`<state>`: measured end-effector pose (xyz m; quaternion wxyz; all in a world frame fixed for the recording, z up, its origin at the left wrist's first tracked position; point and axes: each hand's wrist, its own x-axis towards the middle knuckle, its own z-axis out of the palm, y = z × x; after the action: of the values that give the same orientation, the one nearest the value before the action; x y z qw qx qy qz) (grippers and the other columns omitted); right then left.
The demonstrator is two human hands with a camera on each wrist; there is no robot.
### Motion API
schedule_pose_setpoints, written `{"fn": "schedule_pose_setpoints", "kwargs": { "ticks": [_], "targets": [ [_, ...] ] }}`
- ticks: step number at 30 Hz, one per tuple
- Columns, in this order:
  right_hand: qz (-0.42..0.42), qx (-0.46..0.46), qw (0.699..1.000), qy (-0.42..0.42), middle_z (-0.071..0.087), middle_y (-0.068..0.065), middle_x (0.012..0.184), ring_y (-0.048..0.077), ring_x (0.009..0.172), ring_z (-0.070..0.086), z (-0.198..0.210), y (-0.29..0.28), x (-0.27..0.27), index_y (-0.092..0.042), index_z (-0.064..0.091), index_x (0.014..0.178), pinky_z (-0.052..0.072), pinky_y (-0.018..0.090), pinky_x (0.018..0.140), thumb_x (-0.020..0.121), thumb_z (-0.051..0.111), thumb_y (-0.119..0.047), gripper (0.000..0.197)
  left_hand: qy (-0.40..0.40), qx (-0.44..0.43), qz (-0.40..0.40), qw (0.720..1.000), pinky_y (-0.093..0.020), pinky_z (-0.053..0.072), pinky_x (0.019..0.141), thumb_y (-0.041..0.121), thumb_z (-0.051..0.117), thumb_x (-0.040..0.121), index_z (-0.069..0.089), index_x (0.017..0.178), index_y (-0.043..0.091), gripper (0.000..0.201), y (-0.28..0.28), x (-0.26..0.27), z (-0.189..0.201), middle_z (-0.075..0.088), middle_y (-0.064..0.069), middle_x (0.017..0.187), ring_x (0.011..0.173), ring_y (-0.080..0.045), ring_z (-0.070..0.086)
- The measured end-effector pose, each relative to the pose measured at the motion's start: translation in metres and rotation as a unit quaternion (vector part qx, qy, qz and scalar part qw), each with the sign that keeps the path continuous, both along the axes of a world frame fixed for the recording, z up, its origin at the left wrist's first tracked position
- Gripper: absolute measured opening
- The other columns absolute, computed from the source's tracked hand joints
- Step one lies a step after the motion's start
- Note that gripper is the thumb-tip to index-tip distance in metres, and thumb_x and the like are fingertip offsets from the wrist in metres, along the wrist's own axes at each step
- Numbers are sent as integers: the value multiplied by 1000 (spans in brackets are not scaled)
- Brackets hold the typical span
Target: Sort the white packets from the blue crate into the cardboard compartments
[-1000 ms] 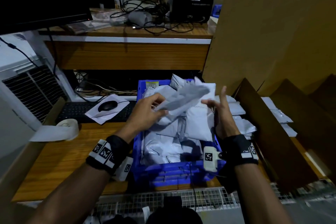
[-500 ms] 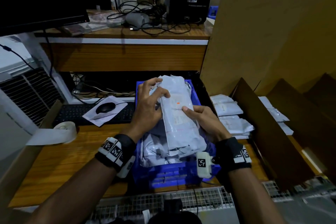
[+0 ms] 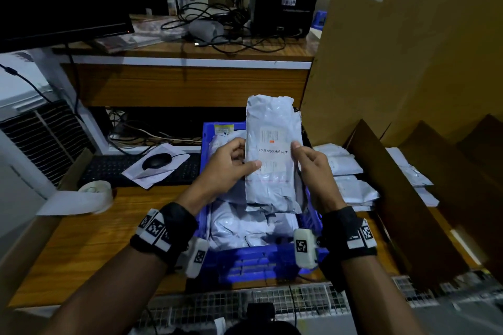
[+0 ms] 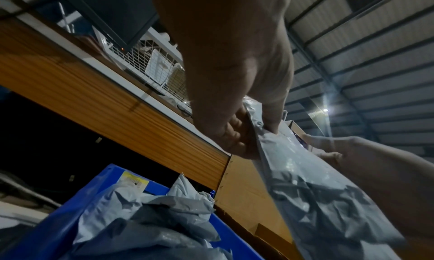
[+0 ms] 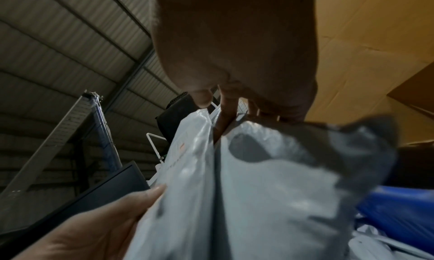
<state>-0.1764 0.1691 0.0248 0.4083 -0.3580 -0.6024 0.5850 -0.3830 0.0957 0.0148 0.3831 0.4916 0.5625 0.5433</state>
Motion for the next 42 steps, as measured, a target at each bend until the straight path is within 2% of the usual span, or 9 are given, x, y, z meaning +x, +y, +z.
{"fn": "schedule_pose_setpoints", "kwargs": {
  "ticks": [6,9,13,21,29,32,35,39,42],
  "targets": [
    [-44,-34,998,27,78,2,121,23,118,72,14,7,22,-16,77,122,56,50,105,103,47,-68,63,57,3,-38,998,-28,55,83,16,79,96,67,129,15,35,-1,-8,12,73,15,89,89,-10,71],
    [-41,-56,997,46,81,-2,108,14,103,77,26,15,41,-13,76,120,62,26,78,105,48,-60,57,126,-18,-76,989,-29,59,85,15,76,98,72,122,14,24,-5,-13,27,79,8,103,99,-12,75],
    [-20,25,999,-43,79,-8,116,15,118,71,24,36,62,-21,84,102,52,47,105,89,65,-73,57,267,-49,-141,952,-34,57,90,25,82,94,78,117,19,24,-2,-20,47,80,6,112,105,-15,75],
    [143,99,971,-166,75,-10,113,8,109,69,8,22,59,-22,83,96,52,34,99,77,87,-54,38,488,-97,-185,847,-22,48,70,29,84,90,80,108,31,19,21,15,86,74,30,84,77,9,66],
    [97,42,991,-86,75,17,92,18,79,67,-9,7,82,-4,78,93,50,34,73,91,84,-25,22,563,58,-42,824,-42,45,96,48,80,88,69,124,38,39,13,40,77,66,23,113,111,-10,55],
    [42,22,999,-26,75,27,101,28,86,70,-9,-5,100,-6,79,98,53,41,79,93,82,-30,25,497,160,102,846,-49,41,107,45,79,87,63,134,28,53,1,50,66,58,5,135,128,-23,47],
    [-14,1,999,41,80,17,105,30,99,77,-1,-30,112,0,77,109,62,38,85,97,77,-21,24,383,167,202,886,-30,36,107,44,84,87,55,141,24,64,-21,66,61,48,0,144,135,-19,42],
    [-58,11,995,76,80,13,110,31,107,76,4,-70,117,2,74,114,63,44,93,98,75,-18,25,76,83,161,981,-36,60,93,36,86,88,43,145,24,73,-50,96,50,62,3,132,113,-13,69],
    [-90,29,993,67,80,13,107,33,104,76,2,-100,121,1,73,113,64,42,88,98,75,-17,23,-62,55,96,992,-48,62,96,22,86,89,47,140,18,64,-68,124,36,74,-5,123,109,-18,75]
  ]
}}
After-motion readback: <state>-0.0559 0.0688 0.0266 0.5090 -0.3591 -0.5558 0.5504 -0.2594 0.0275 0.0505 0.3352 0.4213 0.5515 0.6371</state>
